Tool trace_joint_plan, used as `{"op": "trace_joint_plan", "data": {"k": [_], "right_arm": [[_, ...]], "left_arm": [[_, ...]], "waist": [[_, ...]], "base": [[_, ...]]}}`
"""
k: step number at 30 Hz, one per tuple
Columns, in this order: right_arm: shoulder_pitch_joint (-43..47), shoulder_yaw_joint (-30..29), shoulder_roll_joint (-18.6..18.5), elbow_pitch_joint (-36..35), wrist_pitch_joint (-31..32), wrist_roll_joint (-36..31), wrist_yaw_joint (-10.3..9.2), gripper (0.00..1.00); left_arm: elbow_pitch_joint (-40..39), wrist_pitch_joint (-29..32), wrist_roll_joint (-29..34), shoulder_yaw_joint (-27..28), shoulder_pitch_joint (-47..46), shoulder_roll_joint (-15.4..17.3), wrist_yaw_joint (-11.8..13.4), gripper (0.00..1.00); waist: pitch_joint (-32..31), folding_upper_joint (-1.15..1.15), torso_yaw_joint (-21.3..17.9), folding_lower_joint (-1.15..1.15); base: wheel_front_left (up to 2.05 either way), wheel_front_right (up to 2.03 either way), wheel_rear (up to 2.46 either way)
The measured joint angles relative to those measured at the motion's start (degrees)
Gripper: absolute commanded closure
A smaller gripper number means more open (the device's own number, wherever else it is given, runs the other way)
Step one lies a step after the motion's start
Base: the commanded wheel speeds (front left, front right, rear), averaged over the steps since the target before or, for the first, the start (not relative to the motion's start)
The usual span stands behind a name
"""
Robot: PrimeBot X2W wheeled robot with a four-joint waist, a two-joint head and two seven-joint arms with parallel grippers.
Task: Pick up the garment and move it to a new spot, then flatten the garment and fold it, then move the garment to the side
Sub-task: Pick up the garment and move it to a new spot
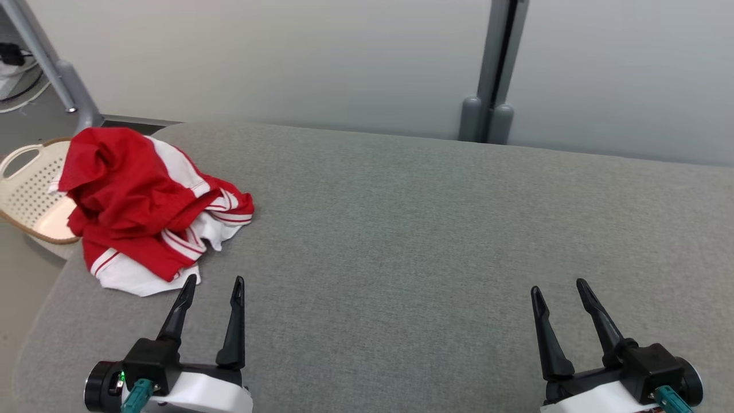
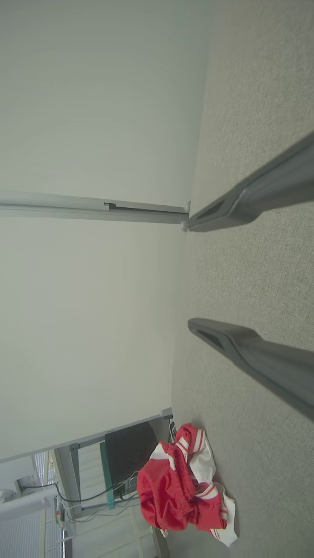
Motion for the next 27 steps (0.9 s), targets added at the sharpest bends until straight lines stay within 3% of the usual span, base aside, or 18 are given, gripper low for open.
{"op": "trace_joint_plan", "data": {"k": [16, 23, 27], "right_arm": [[-0.1, 0.7, 0.0, 0.5, 0.0, -0.5, 0.01, 0.00], [-0.2, 0.5, 0.0, 0.9, 0.0, -1.1, 0.01, 0.00], [-2.0, 0.7, 0.0, 1.1, 0.0, -3.1, 0.01, 0.00]], "left_arm": [[-0.9, 0.0, -1.6, 1.8, 0.1, 0.0, 1.0, 0.00], [-2.4, 0.0, -1.7, 2.6, -0.5, 0.0, 1.2, 0.00], [-3.8, 0.0, -2.0, 4.4, -7.3, 0.0, 0.3, 0.00]], "waist": [[-0.1, 0.00, 15.2, 0.00], [1.4, 0.00, 17.8, 0.00], [4.0, 0.00, 17.9, 0.00]], "base": [[0.00, 0.00, 0.00], [0.00, 0.00, 0.00], [0.00, 0.00, 0.00]]}}
